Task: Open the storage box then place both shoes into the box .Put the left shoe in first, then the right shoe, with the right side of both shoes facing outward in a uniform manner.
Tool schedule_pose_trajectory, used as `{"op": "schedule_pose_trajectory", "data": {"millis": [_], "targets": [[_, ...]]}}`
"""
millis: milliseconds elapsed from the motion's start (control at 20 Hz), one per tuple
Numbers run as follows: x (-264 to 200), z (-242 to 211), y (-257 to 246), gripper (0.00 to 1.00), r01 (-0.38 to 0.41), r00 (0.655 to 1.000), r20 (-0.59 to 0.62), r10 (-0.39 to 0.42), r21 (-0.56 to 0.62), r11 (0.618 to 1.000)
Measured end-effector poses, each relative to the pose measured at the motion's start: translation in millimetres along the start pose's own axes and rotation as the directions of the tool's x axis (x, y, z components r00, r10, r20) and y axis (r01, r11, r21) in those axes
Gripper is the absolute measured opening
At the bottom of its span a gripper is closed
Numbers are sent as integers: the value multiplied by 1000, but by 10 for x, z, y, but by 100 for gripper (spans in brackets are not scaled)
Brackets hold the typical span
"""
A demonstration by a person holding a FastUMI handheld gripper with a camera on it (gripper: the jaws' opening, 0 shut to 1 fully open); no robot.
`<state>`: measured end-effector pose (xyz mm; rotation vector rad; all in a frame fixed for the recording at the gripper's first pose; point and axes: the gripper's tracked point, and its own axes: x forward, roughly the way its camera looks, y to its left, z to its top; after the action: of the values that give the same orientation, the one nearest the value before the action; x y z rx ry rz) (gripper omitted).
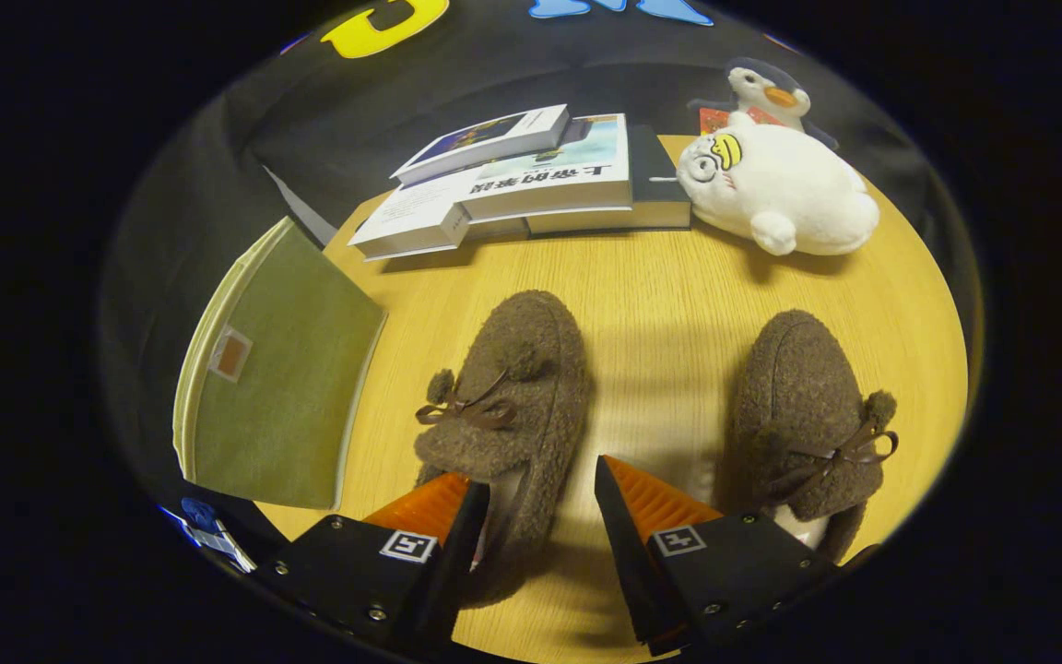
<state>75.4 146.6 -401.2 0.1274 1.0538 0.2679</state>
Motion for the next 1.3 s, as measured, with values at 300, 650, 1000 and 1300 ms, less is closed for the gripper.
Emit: {"op": "schedule_pose_trajectory", "data": {"millis": [300,650,1000,1300], "targets": [[120,-23,-5,16,42,996,-82,-38,42,998],[-272,188,204,4,-3,992,-126,19,126,992],[-808,568,588,4,-32,992,-117,47,128,991],[-1173,848,1166,4,-89,991,-94,93,41,995]]}}
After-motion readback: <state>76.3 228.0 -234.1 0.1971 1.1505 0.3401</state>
